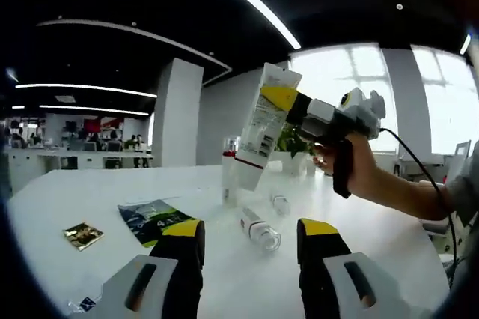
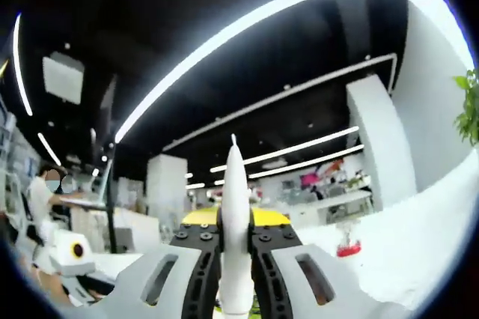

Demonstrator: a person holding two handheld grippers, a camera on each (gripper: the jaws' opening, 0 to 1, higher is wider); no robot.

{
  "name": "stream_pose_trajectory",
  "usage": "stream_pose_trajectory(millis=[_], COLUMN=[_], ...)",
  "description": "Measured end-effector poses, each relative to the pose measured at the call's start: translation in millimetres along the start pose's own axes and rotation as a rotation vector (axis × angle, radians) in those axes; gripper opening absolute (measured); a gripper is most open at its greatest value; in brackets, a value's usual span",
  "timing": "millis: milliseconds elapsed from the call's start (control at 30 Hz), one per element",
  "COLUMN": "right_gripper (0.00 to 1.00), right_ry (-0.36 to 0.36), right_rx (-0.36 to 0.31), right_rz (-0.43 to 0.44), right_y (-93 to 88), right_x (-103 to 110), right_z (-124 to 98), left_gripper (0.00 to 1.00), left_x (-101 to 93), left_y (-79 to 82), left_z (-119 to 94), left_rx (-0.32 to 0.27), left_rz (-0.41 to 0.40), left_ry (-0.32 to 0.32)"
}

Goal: Arrange the skincare products in the storage area until every visible bottle or jar stands upright without overlapping.

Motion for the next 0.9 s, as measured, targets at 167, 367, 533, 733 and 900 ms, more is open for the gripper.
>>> stream_pose_trajectory(millis=[167, 367, 533, 733, 900], right_gripper=[0.11, 0.11, 0.11, 0.11, 0.11], right_ry=[-0.078, -0.16, -0.235, -0.304, -0.342], right_rx=[0.002, 0.074, 0.118, 0.167, 0.204], right_rz=[-0.035, -0.056, -0.084, -0.116, -0.13], right_y=[-3.8, -25.0, -39.7, -51.3, -65.1], right_x=[-13.7, -37.8, -53.5, -65.6, -65.1], right_z=[18.2, 32.6, 39.9, 49.0, 51.8], left_gripper=[0.63, 0.71, 0.78, 0.9, 0.95], left_x=[2.0, 4.1, 4.9, 5.8, 6.9], left_y=[0.5, 0.4, -0.3, -5.3, -14.5], left_z=[0.4, 0.7, 0.4, 0.7, 1.2], left_rx=[0.001, 0.015, 0.031, 0.06, 0.156], left_rz=[-0.008, 0.011, 0.033, 0.013, 0.059], left_ry=[0.016, 0.046, 0.072, 0.093, 0.127])
Point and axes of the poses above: the point that each gripper's makers call its tool centre point, and the gripper's own axes: z roughly forward along the fingers, x roughly to its left, y roughly out of its top, the point moved 9 cm from there along -z, roughly backward along the fingers, and after that the axes turned 12 degrees about z, right-handed, at the moved point
